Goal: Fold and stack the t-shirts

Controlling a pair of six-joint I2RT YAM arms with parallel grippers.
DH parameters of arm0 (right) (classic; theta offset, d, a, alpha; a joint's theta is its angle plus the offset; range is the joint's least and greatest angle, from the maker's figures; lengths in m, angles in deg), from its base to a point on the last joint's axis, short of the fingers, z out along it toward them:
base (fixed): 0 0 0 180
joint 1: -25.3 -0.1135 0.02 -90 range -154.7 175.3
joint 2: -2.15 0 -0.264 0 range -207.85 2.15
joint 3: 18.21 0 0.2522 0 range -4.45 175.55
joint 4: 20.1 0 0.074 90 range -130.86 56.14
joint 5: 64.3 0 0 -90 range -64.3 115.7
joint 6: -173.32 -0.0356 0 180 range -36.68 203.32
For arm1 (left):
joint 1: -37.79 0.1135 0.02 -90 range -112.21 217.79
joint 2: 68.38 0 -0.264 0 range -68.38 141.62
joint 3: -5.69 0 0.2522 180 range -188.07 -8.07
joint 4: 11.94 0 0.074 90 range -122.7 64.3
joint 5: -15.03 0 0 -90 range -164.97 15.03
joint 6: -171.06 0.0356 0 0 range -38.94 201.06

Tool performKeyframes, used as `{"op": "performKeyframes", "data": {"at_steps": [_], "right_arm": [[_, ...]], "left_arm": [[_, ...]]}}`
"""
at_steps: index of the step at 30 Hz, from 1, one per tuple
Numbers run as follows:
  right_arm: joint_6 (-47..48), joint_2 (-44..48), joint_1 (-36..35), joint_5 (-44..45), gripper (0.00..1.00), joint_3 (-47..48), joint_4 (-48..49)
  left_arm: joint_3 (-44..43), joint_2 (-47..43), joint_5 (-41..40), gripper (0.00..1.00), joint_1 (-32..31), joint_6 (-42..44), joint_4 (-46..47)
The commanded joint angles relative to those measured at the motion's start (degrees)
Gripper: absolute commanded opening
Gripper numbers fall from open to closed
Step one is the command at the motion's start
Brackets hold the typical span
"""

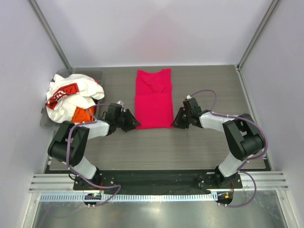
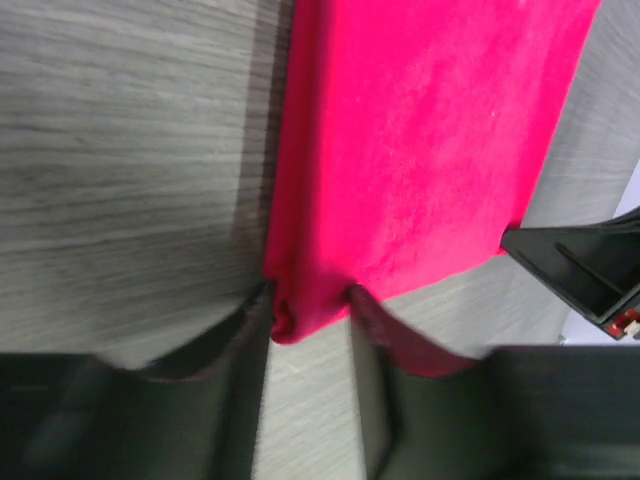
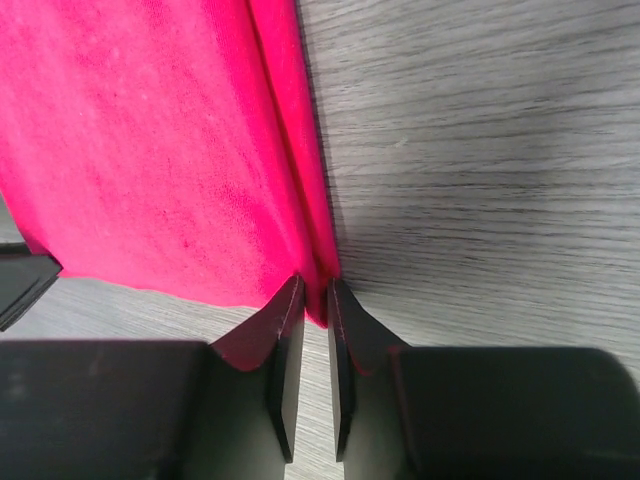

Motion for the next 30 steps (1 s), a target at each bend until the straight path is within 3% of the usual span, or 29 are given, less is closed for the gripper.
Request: {"op": "performKeyframes", "data": {"at_steps": [1,5,7,14,20,26,30], "right_arm": [[0.1,-1.2,-0.2,0.3,0.20,-1.3,0.4],[0.0,-0.8,-0.3,0.2,0.05,-1.8,0.5],[-0.4,-0.3,-0.3,-0.2,0.01,-2.5,0.6],[-3.5,9.4,-0.5,-1.8,0.01,-7.2,-0.7],[-5.2,25.2,-2.8,3.5,0.01,-10.4,-15.7],[-15.4,42.4,-15.5,13.0,0.01,-9.7,-31.5],[-21.3,48.6,-22.1,17.6,0.01,-7.2,-38.3]], "left_arm": [[2.3,2.7,-1.6,0.34,-0.4,-1.1,3.4],[2.4,4.1,-1.4,0.04,-1.3,-2.1,4.8],[2.5,3.4,-1.7,0.00,-2.0,-2.4,4.3],[0.6,-6.8,-6.4,0.00,-6.5,-2.6,-10.8],[1.5,-22.6,-11.3,0.00,-11.9,-4.4,-25.9],[0.9,-40.0,-14.8,0.00,-18.7,-10.5,-40.2],[-3.8,-47.4,-16.6,0.00,-20.3,-11.2,-52.7]]}}
